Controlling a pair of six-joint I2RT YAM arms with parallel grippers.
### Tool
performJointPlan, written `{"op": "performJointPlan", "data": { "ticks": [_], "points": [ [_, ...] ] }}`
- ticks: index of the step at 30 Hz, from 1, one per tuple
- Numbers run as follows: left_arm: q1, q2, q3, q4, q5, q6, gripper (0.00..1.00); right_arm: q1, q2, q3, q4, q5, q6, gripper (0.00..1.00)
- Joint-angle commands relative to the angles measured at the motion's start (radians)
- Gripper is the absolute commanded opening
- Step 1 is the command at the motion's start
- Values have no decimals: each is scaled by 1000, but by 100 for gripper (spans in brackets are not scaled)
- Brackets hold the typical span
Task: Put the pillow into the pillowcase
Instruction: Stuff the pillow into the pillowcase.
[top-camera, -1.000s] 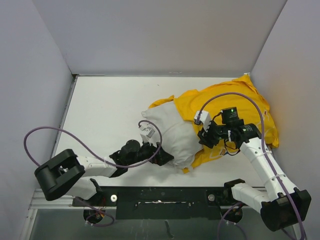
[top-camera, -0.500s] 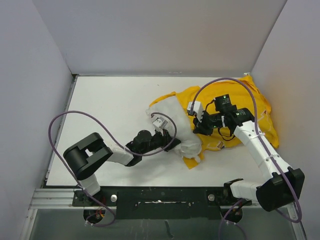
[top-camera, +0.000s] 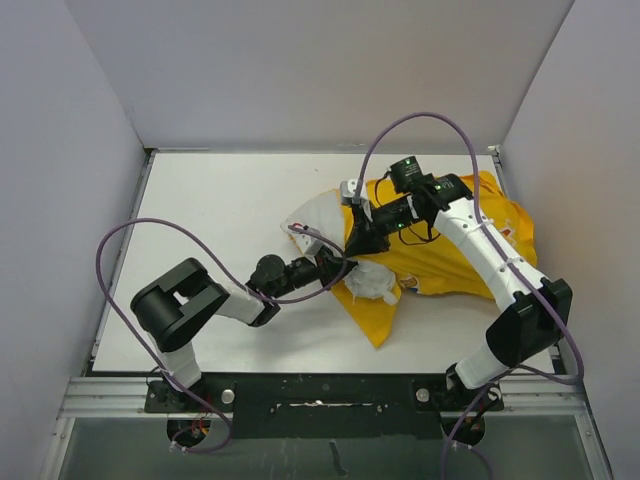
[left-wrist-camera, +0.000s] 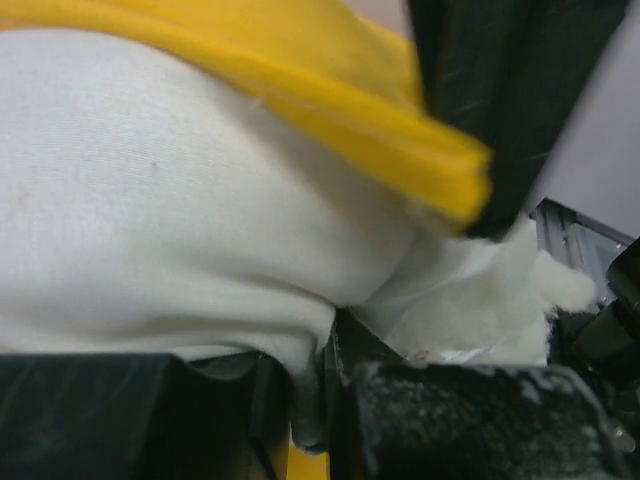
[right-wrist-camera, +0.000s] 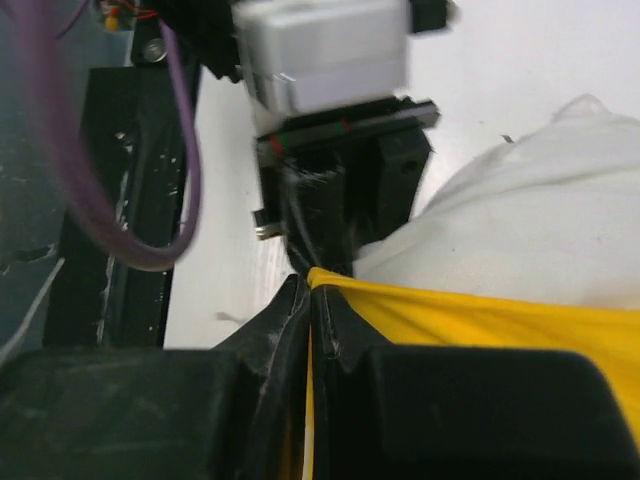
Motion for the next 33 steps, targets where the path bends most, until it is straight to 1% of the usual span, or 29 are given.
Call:
{"op": "performJointPlan", "data": {
  "ticks": [1, 3, 4, 7, 9, 12, 16, 17, 18, 21, 25, 27, 28, 30, 31, 33],
  "points": [
    [8, 84, -43, 174, -99, 20, 0, 100, -64, -5, -165, -265, -169, 0],
    [41, 90, -79, 175, -158, -8, 0, 96, -122, -86, -226, -207, -254, 0],
    [54, 89, -93, 175, -184, -15, 0, 84, -179, -138, -228, -180, -266, 0],
    [69, 78, -102, 175, -244, -14, 0, 66, -305, -313, -182, -143, -254, 0],
    [69, 79, -71, 173, -267, -35, 0, 66, -343, -400, -137, -120, -237, 0],
    [29, 100, 13, 171, -263, -66, 0, 68, -297, -425, -98, -54, -205, 0],
    [-79, 149, 101, 171, -239, -44, 0, 39, -210, -361, -16, 41, -92, 0],
    [-96, 159, 105, 171, -234, -39, 0, 12, -199, -340, -5, 48, -76, 5],
    [-110, 168, 103, 171, -232, -31, 0, -14, -196, -318, -13, 39, -85, 13],
    [-121, 187, 52, 173, -239, -43, 0, -109, -220, -261, -93, -2, -156, 31],
    [-117, 183, 0, 174, -245, -43, 0, -217, -258, -152, -316, -23, -346, 49],
    [-107, 176, -15, 174, -237, -44, 0, -270, -279, -102, -388, -3, -377, 56],
    [-101, 171, -20, 174, -230, -49, 0, -299, -296, -80, -402, 20, -376, 60],
    [-90, 163, -30, 174, -217, -57, 1, -369, -325, -57, -391, 115, -348, 74],
    [-86, 160, -32, 174, -211, -60, 1, -400, -339, -60, -364, 189, -325, 82],
    [-83, 158, -34, 174, -196, -62, 1, -466, -358, -99, -295, 364, -301, 95]
  ]
}}
